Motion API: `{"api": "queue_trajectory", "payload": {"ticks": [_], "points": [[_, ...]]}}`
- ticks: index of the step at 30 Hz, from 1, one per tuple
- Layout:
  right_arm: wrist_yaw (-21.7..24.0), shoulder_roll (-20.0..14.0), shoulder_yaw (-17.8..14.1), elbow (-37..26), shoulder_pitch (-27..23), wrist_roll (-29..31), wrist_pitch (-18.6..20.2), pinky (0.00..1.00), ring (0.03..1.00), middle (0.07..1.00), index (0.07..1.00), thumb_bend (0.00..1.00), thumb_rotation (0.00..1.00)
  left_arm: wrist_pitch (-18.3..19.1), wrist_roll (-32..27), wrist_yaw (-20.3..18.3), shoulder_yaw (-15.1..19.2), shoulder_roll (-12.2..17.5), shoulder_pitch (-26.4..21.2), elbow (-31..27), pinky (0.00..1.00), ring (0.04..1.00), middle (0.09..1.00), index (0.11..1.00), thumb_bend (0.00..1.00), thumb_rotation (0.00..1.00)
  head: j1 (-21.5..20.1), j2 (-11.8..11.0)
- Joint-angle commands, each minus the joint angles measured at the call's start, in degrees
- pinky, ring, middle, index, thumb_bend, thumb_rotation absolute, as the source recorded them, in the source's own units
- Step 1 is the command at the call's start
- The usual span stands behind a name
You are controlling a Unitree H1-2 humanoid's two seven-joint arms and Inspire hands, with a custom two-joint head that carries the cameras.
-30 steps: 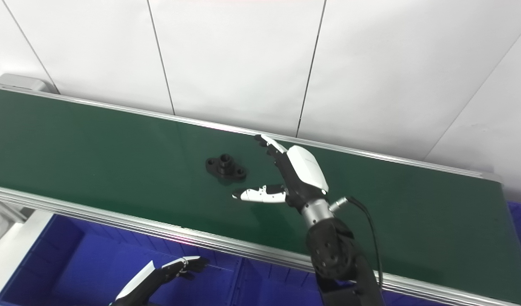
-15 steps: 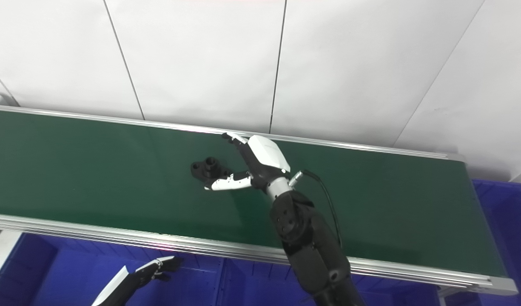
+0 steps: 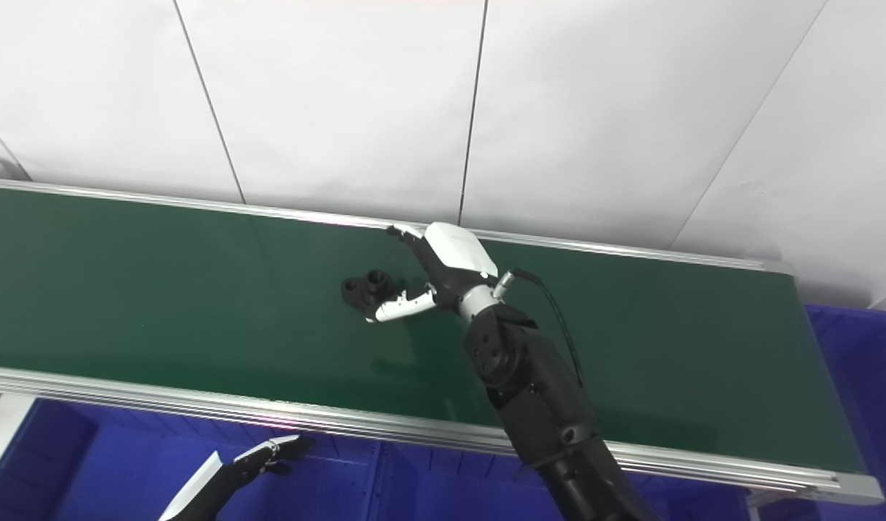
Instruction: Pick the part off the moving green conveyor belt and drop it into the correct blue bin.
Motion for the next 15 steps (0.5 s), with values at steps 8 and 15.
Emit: {"api": "queue_trajectory", "payload": {"ticks": [8,15], "points": [[-2.1,-0.1,3.5,2.4,-2.2,-2.4,-1.9,0.75,0.809,0.846,0.860,0.82,0.28,-1.7,-0.4,1.3,-0.3,1.0,-0.2,-0.8,0.75,0.826,0.842,0.824,0.94,0.54,0.2,0.2],[-3.2,-0.6,5.7,4.0,-1.4,-3.5,-2.3,0.74,0.798,0.836,0.846,0.83,0.25,-1.7,0.0,1.7,-0.5,1.1,-0.1,-1.1,0.75,0.827,0.844,0.824,0.94,0.55,0.3,0.6]]}}
